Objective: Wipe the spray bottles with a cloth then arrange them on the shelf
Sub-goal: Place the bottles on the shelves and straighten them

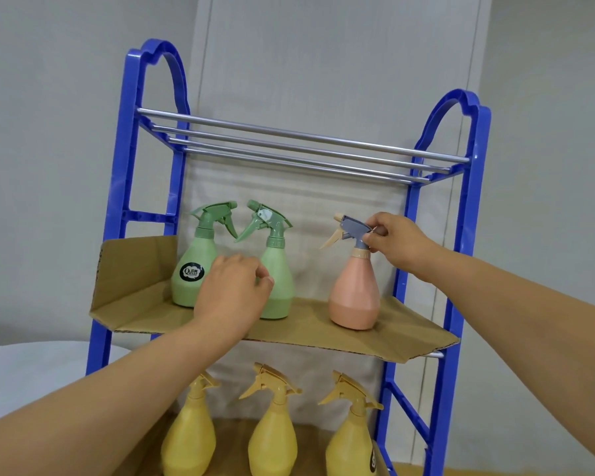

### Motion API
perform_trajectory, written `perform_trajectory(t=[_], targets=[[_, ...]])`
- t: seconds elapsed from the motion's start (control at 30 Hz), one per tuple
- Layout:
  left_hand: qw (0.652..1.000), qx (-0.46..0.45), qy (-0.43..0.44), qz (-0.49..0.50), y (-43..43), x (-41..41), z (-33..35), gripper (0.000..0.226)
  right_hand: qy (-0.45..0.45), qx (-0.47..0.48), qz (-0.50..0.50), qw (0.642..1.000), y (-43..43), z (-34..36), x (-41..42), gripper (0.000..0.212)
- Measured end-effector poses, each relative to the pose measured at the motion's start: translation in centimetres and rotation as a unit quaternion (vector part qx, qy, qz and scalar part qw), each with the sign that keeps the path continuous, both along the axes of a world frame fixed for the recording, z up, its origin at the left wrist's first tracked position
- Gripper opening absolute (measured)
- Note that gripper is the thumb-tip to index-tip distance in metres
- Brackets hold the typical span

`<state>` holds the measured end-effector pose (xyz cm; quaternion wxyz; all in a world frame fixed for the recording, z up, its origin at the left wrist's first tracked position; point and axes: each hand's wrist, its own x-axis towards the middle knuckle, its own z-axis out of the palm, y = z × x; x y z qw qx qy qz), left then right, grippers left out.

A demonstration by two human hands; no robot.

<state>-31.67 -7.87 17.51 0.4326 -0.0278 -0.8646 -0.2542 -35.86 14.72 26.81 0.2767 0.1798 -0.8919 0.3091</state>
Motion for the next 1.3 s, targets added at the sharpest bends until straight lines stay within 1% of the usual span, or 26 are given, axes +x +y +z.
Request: perform_trajectory(t=[0.13, 0.33, 0.4, 0.47, 0.53, 0.6, 0.67, 0.73, 0.83, 0.93, 1.0, 1.1, 1.2, 1.3], targets=[[1.0, -0.005, 0.003, 0.002, 0.0, -0.1, -0.1, 0.017, -0.012, -0.018, 0.016, 1.0, 0.1, -0.1, -0.2, 0.023], [1.0, -0.007, -0.001, 0.002, 0.0, 0.0, 0.1, 0.018, -0.017, -0.026, 0.009, 0.999, 0.1, -0.1, -0.3, 0.024], [1.0, -0.006, -0.003, 0.003, -0.1, 0.1, 0.2, 0.018, -0.026, -0.028, 0.005, 0.999, 0.1, 0.0, -0.2, 0.029], [1.0, -0.013, -0.001, 0.007, -0.5, 0.3, 0.4, 0.018, -0.036, -0.015, 0.0, 0.999, 0.1, 0.3, 0.1, 0.041], [0.999, -0.039, 0.008, 0.016, -1.4, 0.7, 0.7, 0.018, -0.01, 0.029, -0.019, 0.999, -0.2, 0.7, 0.5, 0.052], [0.996, -0.079, 0.022, 0.034, -2.6, 1.1, 0.9, 0.019, 0.062, 0.08, -0.031, 0.994, -1.0, 1.2, 0.8, 0.056], [0.991, -0.115, 0.029, 0.054, -3.7, 1.3, 0.9, 0.019, 0.109, 0.103, 0.008, 0.989, -2.8, 1.7, 1.0, 0.051], [0.989, -0.13, 0.028, 0.071, -4.6, 1.5, 0.8, 0.019, 0.128, 0.14, 0.047, 0.981, -5.6, 2.0, 0.8, 0.044], [0.987, -0.137, 0.018, 0.083, -5.3, 1.6, 0.3, 0.021, 0.106, 0.16, 0.065, 0.979, -9.8, 1.9, -0.2, 0.043], [0.985, -0.148, 0.014, 0.085, -5.8, 1.6, 0.1, 0.023, 0.052, 0.134, 0.059, 0.988, -12.3, 1.8, -1.1, 0.045], [0.984, -0.155, 0.02, 0.086, -6.2, 1.6, 0.1, 0.025, 0.04, 0.153, 0.051, 0.986, -13.0, 2.0, -1.2, 0.037], [0.978, -0.182, 0.025, 0.095, -6.7, 1.7, 0.0, 0.028, 0.061, 0.174, 0.04, 0.982, -13.3, 1.8, -1.2, 0.024], [0.973, -0.211, 0.016, 0.095, -6.7, 1.6, -0.2, 0.033, 0.07, 0.147, 0.033, 0.986, -13.4, 1.6, -1.1, 0.022], [0.977, -0.2, -0.012, 0.069, -6.0, 1.4, -0.4, 0.037, 0.077, 0.139, 0.016, 0.987, -13.2, 1.6, -1.1, 0.022]])
